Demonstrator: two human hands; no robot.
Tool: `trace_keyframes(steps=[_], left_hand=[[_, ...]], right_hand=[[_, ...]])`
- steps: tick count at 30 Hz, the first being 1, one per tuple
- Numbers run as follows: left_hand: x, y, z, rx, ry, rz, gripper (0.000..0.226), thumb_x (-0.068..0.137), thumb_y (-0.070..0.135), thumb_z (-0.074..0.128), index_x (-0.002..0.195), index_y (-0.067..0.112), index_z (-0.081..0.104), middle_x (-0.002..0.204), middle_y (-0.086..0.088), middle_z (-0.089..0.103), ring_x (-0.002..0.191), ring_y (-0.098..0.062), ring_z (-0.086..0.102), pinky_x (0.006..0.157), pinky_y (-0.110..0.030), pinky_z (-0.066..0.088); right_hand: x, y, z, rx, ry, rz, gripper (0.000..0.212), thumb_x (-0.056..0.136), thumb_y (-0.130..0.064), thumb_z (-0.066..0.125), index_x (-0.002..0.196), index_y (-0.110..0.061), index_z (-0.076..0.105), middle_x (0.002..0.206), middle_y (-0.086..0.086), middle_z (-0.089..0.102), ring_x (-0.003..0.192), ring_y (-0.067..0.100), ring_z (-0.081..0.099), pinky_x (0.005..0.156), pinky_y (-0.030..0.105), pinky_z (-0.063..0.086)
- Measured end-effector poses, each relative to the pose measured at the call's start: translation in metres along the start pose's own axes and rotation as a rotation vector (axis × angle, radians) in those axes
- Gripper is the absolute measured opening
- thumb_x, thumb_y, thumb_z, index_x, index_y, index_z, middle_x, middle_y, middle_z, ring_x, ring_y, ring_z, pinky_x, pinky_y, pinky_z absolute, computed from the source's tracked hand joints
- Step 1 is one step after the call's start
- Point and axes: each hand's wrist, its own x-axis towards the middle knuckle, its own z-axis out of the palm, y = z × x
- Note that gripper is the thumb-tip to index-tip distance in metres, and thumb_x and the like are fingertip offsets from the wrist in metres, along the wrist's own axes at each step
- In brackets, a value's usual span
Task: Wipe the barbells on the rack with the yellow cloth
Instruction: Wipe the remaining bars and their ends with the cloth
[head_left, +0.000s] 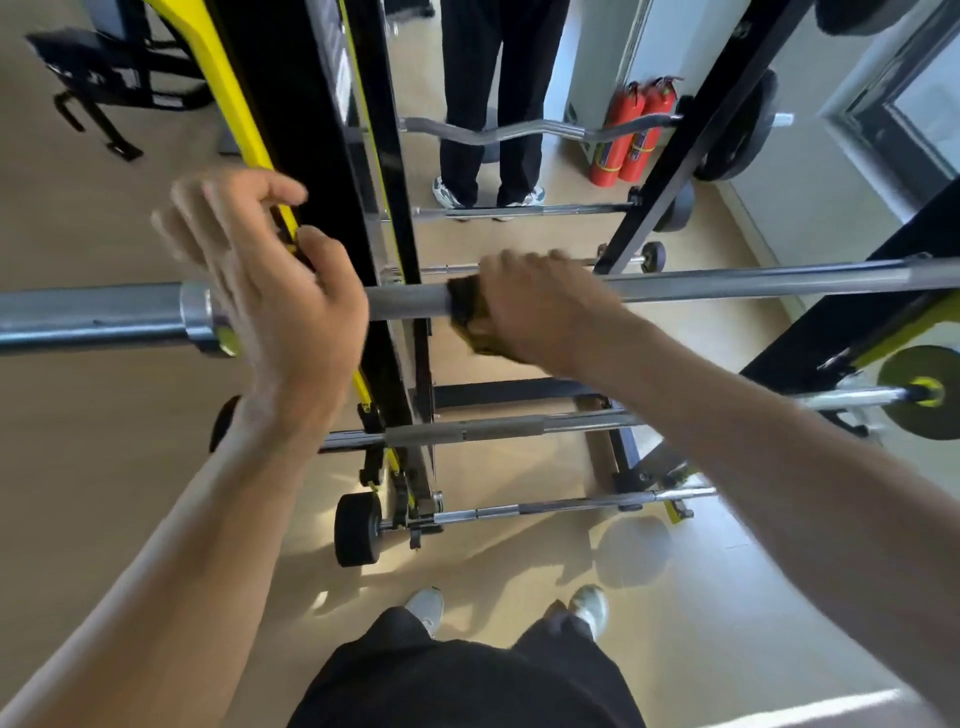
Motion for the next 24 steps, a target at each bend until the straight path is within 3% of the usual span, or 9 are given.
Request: trace_keyframes(steps=[2, 5, 8, 10, 12, 14, 16, 20, 24], left_hand=[[-0.008, 0.020, 0.018, -0.137, -0.087, 0.091, 0.017, 0.078, -0.013, 0.045, 0.092, -0.009, 0.054, 0.087, -0.019, 0.054, 0.079, -0.032, 0.054, 0.075, -0.039, 0.048], [-0.017, 0.046, 0.039, -0.129, -0.232, -0.048, 0.016, 0.089, -0.001, 0.044, 0.095, -0.002, 0.059, 0.089, -0.009, 0.063, 0.082, -0.019, 0.061, 0.073, -0.026, 0.050], [-0.024, 0.070, 0.065, -0.075, -0.225, -0.130, 0.017, 0.088, 0.006, 0.046, 0.093, 0.003, 0.062, 0.089, -0.004, 0.067, 0.081, -0.019, 0.064, 0.074, -0.028, 0.050], [-0.034, 0.091, 0.087, 0.034, -0.368, -0.138, 0.020, 0.095, 0.021, 0.047, 0.096, 0.008, 0.062, 0.091, -0.005, 0.068, 0.080, -0.019, 0.062, 0.074, -0.028, 0.047], [-0.052, 0.120, 0.110, 0.137, -0.583, -0.118, 0.044, 0.099, 0.047, 0.035, 0.085, 0.016, 0.062, 0.074, 0.001, 0.067, 0.063, -0.014, 0.062, 0.070, -0.034, 0.052], [-0.067, 0.154, 0.133, 0.245, -0.700, 0.039, 0.060, 0.098, 0.058, 0.017, 0.075, 0.020, 0.057, 0.057, 0.003, 0.058, 0.047, -0.012, 0.056, 0.059, -0.034, 0.055], [-0.076, 0.189, 0.162, 0.337, -0.763, 0.198, 0.066, 0.095, 0.058, 0.009, 0.076, 0.017, 0.056, 0.055, 0.002, 0.052, 0.043, -0.014, 0.051, 0.046, -0.026, 0.045], [-0.091, 0.247, 0.202, 0.484, -0.774, 0.311, 0.056, 0.096, 0.042, 0.009, 0.077, 0.014, 0.054, 0.053, -0.001, 0.044, 0.040, -0.015, 0.041, 0.041, -0.022, 0.029], [-0.098, 0.259, 0.212, 0.443, -0.654, 0.139, 0.056, 0.099, 0.033, 0.027, 0.052, 0.012, 0.049, 0.042, -0.003, 0.046, 0.034, -0.020, 0.046, 0.041, -0.022, 0.036]], right_hand=[[0.025, -0.029, -0.006, 0.123, -0.027, -0.075, 0.031, 0.102, -0.028, 0.042, 0.126, -0.011, 0.049, 0.120, 0.008, 0.060, 0.103, 0.025, 0.063, 0.083, 0.037, 0.049], [0.030, -0.043, 0.002, 0.073, 0.001, -0.173, 0.036, 0.103, -0.023, 0.037, 0.137, -0.012, 0.047, 0.136, 0.007, 0.054, 0.125, 0.022, 0.051, 0.102, 0.033, 0.040], [0.003, 0.005, 0.014, 0.084, 0.108, -0.204, 0.041, 0.101, -0.026, 0.039, 0.139, -0.010, 0.045, 0.133, 0.009, 0.055, 0.118, 0.024, 0.055, 0.104, 0.040, 0.039], [-0.021, 0.050, 0.024, 0.105, 0.119, -0.178, 0.040, 0.100, -0.031, 0.043, 0.137, -0.014, 0.047, 0.125, 0.006, 0.058, 0.110, 0.024, 0.059, 0.101, 0.044, 0.039], [-0.052, 0.100, 0.034, 0.106, 0.151, -0.130, 0.037, 0.100, -0.037, 0.044, 0.130, -0.016, 0.049, 0.114, 0.004, 0.061, 0.100, 0.024, 0.062, 0.094, 0.045, 0.041], [-0.087, 0.159, 0.044, 0.069, 0.172, -0.051, 0.031, 0.099, -0.042, 0.046, 0.118, -0.018, 0.051, 0.105, 0.003, 0.062, 0.093, 0.024, 0.063, 0.087, 0.045, 0.042], [-0.128, 0.221, 0.047, 0.045, 0.105, 0.055, 0.027, 0.097, -0.042, 0.047, 0.113, -0.021, 0.049, 0.107, 0.002, 0.061, 0.098, 0.025, 0.061, 0.091, 0.046, 0.041], [-0.209, 0.337, 0.049, -0.040, 0.030, 0.240, 0.023, 0.092, -0.034, 0.053, 0.111, -0.023, 0.045, 0.110, 0.001, 0.059, 0.104, 0.026, 0.058, 0.097, 0.046, 0.035], [-0.248, 0.396, 0.053, -0.221, -0.051, 0.320, 0.036, 0.088, -0.030, 0.067, 0.114, -0.019, 0.045, 0.102, 0.003, 0.062, 0.092, 0.027, 0.062, 0.091, 0.044, 0.045]])
